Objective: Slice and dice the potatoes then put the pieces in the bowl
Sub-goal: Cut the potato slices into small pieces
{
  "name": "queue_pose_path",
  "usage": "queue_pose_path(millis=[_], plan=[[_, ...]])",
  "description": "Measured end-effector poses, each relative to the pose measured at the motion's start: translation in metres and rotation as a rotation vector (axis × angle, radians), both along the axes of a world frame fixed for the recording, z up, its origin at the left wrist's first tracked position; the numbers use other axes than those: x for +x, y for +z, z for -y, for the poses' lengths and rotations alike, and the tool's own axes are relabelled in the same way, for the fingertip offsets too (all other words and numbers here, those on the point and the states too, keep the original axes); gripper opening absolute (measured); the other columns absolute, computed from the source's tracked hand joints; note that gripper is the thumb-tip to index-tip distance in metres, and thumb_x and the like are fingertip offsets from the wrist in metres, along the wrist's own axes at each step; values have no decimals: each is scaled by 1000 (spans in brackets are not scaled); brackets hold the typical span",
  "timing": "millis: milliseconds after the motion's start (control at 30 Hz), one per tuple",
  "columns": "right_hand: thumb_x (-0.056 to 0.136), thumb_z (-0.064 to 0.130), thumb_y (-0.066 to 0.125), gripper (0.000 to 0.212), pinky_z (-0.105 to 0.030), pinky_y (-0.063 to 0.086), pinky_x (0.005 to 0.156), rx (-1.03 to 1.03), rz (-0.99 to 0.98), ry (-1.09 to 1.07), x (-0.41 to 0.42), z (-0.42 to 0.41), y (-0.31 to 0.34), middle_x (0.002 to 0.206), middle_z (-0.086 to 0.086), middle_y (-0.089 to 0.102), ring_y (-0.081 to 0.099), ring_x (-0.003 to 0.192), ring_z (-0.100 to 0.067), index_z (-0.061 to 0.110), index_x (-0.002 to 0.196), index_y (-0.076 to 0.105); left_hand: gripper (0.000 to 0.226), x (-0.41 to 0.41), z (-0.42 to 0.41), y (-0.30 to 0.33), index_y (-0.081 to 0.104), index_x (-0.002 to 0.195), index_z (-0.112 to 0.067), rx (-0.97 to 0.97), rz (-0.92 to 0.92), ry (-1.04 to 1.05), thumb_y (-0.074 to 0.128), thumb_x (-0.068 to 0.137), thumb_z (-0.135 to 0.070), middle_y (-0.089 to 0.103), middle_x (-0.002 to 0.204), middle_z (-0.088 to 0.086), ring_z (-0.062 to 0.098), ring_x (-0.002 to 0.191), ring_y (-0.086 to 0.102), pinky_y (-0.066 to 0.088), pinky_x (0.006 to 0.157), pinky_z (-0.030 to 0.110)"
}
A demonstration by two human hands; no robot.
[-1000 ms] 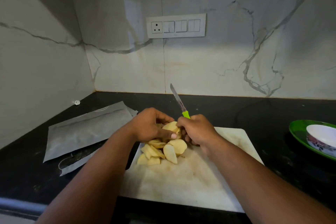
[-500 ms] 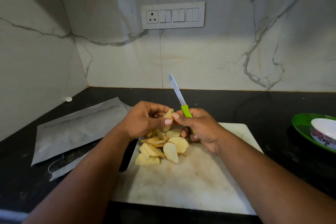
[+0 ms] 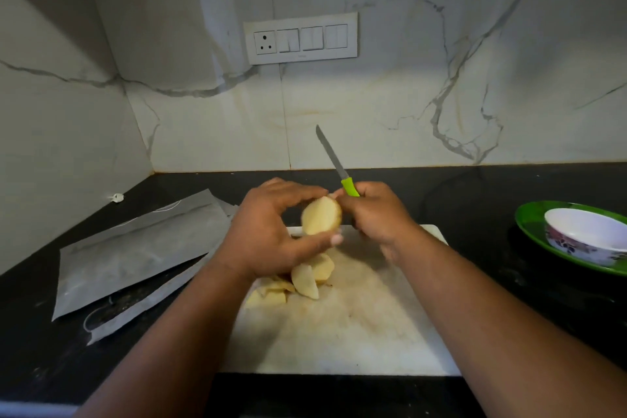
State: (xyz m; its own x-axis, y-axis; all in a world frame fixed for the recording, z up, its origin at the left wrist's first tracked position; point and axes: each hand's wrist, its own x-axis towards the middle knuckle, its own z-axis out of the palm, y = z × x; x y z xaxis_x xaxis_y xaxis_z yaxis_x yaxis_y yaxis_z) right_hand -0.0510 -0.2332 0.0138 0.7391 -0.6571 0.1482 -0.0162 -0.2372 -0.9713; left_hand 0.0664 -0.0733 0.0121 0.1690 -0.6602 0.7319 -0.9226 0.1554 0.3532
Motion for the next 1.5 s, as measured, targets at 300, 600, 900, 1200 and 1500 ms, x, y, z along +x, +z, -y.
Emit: queue_pose_path(millis=[300,600,900,1200,1500], plan=[[90,25,58,25,-39,51,67,-348,-461,-218,-83,41,3,73,-15,64,59,70,-29,7,75,66,70,-59,67,11,69,130,-38,749,222,14,82,69,-70,72,124,-16,7,109,67,55,97,36],[78,17,60,40,-26,55,79,-560,-580,-343,-115,7,-12,105,5,72,67,95,-20,33,111,73,60,-42,65,-12,68,134,-37,773,-66,-19,86,79,-50,68,133,-19,1,118,63,51,109,33],[83,18,59,34,-32,58,77,-747,-654,-422,-125,-23,5,102,2,71,67,88,-21,24,114,72,48,-48,78,-21,76,122,-36,679,-87,174,81,80,-60,72,126,-16,4,105,65,56,99,35],[88,16,57,34,-16,43,62,-803,-694,-425,-146,-48,4,99,7,68,53,70,-9,27,117,70,47,-60,81,-19,78,118,-32,663,-113,218,80,81,-60,73,124,-13,6,105,65,57,96,35],[89,20,60,34,-20,50,66,-814,-716,-417,-141,-49,10,102,4,66,56,75,-10,25,122,68,43,-65,83,-20,75,125,-31,671,-16,190,76,89,-54,67,136,-14,8,116,64,55,102,38]])
